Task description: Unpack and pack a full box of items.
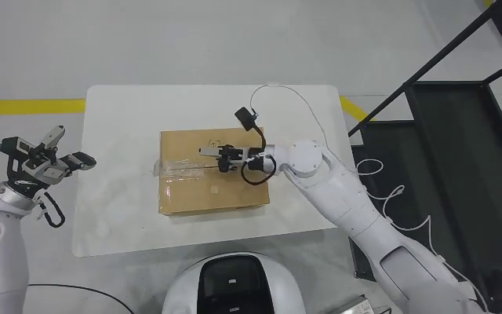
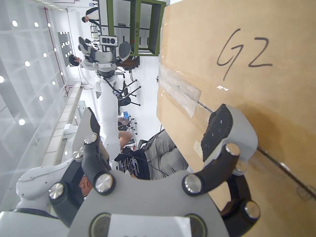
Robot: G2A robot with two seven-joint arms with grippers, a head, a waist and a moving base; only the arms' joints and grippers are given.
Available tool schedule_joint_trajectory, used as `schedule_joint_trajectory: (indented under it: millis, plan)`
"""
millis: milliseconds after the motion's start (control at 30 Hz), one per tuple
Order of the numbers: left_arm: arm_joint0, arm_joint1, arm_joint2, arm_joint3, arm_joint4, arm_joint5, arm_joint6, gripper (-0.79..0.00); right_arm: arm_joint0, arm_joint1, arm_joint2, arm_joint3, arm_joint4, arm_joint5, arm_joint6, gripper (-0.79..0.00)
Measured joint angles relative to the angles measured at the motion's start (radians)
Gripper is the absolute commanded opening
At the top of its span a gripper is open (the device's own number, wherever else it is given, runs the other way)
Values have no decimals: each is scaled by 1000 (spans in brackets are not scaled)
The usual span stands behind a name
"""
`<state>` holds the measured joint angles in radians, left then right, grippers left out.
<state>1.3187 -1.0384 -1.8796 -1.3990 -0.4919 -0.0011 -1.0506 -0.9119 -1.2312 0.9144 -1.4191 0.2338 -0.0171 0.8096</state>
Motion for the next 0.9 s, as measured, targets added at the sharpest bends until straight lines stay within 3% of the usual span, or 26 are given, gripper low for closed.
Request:
schedule_joint_trajectory:
  millis: [267,500,767,900]
  plan:
    - [1,0,1,0,0,1,2,0,-46,13,50,-59,18,-49,42,0]
    - [31,0,44,3,50,37,76,0,-123,44,149,-113,-2,-128,102,0]
    - [48,-2,120,67,148,-19,131,0,-252,83,334,-176,58,-211,142,0]
    - [54,-5,175,95,224,-50,163,0,-281,91,373,-174,87,-232,161,0]
